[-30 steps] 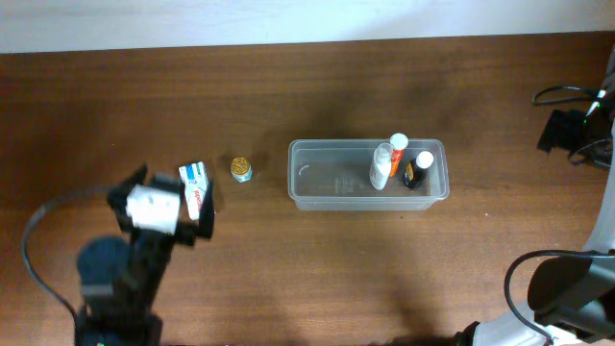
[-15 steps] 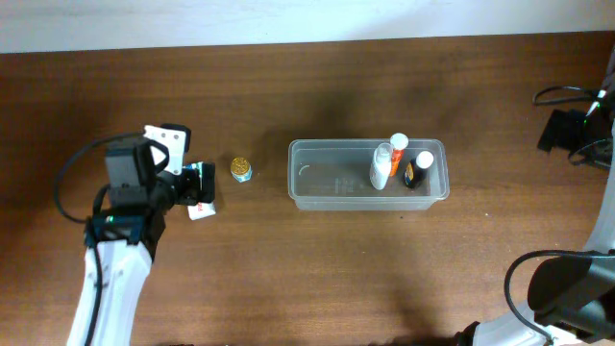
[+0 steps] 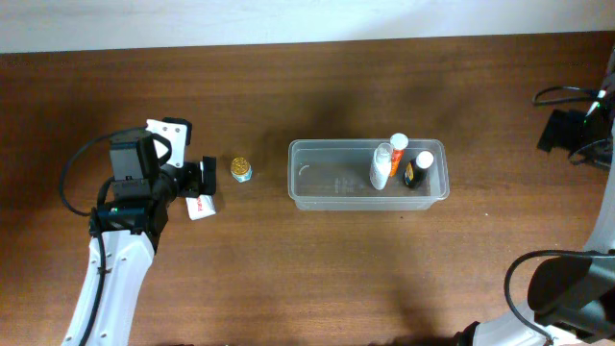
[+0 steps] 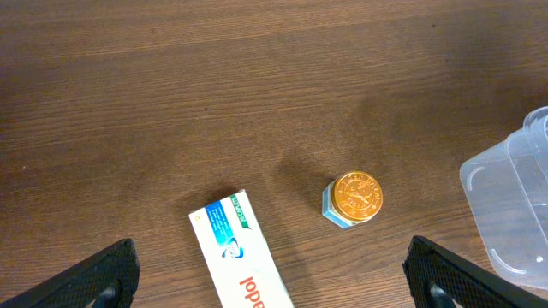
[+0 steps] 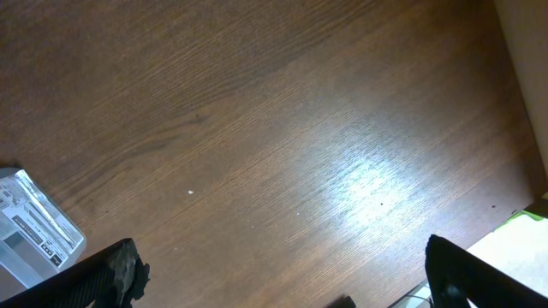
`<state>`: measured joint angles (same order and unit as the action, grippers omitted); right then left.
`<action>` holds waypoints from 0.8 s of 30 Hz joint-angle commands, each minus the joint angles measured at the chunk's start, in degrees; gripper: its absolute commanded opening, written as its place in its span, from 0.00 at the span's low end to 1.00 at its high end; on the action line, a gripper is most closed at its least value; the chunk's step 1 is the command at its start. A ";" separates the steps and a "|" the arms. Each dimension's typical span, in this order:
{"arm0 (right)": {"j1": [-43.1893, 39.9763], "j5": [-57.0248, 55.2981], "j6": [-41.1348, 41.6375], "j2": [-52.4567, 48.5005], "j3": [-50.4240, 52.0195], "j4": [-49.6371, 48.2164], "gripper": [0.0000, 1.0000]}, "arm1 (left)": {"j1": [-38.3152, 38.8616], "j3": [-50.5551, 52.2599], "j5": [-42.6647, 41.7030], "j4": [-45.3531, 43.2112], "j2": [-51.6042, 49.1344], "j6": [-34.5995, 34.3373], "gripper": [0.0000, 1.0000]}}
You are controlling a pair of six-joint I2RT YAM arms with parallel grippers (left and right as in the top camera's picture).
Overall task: Pack container
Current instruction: 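Move the left gripper over the white Panadol box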
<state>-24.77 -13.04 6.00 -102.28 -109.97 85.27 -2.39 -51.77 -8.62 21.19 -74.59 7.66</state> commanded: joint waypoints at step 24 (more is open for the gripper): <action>0.00 -0.50 0.46 0.55 0.33 -0.02 0.98 | -0.17 -1.42 -0.57 -4.07 -0.74 -0.33 0.99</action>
<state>-24.77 -13.04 6.00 -102.28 -109.97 85.30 -2.39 -51.99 -8.62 17.37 -74.65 7.66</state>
